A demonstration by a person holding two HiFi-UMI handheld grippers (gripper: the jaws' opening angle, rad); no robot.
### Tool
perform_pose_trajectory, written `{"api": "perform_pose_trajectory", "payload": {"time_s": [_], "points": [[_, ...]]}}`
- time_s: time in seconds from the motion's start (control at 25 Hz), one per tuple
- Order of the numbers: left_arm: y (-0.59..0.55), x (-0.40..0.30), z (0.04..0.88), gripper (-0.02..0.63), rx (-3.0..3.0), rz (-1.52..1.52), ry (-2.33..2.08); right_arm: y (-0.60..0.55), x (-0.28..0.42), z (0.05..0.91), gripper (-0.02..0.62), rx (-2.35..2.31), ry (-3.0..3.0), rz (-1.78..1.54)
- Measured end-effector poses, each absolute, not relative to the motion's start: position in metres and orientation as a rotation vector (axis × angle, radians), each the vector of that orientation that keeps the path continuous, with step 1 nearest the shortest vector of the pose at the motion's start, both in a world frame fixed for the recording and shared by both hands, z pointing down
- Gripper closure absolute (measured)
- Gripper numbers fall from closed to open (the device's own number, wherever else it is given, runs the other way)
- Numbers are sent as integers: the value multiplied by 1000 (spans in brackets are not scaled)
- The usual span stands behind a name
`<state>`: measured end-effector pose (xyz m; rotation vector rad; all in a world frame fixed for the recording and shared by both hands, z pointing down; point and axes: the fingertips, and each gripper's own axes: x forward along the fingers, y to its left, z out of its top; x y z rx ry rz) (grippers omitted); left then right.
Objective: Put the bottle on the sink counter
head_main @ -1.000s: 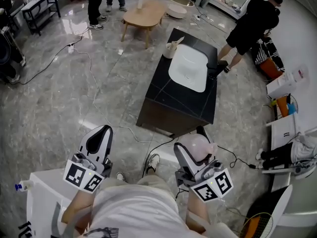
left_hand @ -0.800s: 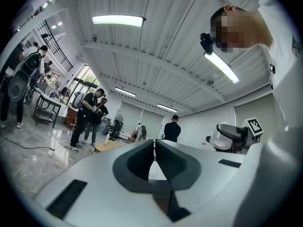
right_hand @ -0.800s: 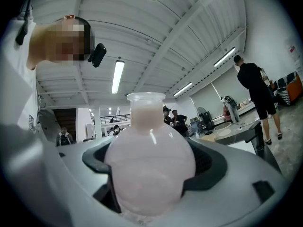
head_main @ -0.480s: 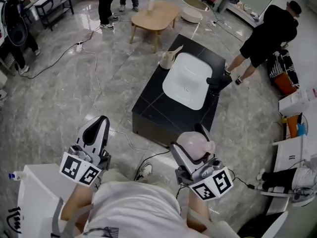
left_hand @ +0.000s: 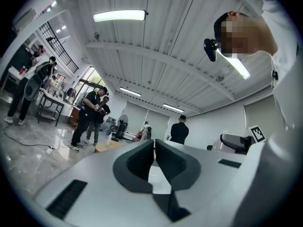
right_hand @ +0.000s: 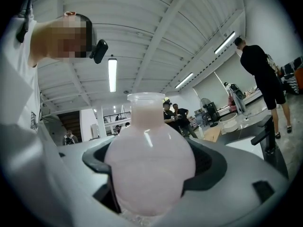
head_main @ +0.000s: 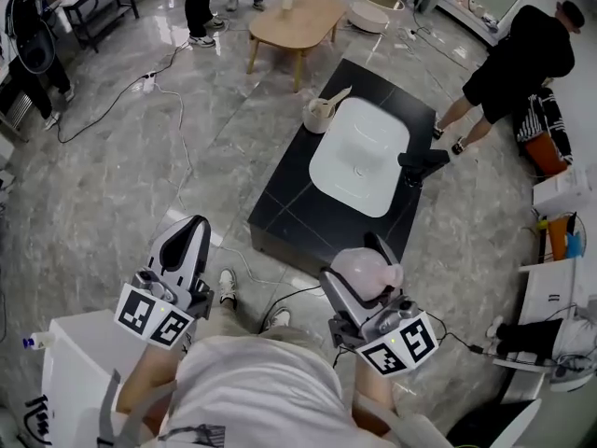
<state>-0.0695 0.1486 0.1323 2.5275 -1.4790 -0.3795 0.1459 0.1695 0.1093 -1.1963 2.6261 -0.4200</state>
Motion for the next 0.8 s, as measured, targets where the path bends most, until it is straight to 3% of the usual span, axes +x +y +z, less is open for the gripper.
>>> {"api": "perform_pose_trajectory", "payload": {"time_s": [0.36,0.8], "points": [[72,-100,145,589,2547,-395,-1338,111,105,113,172,-1317,2618,-402],[17,-89,190,589,2545,-261,-1184,52,90,165,172,-1481,2659,-430]]}}
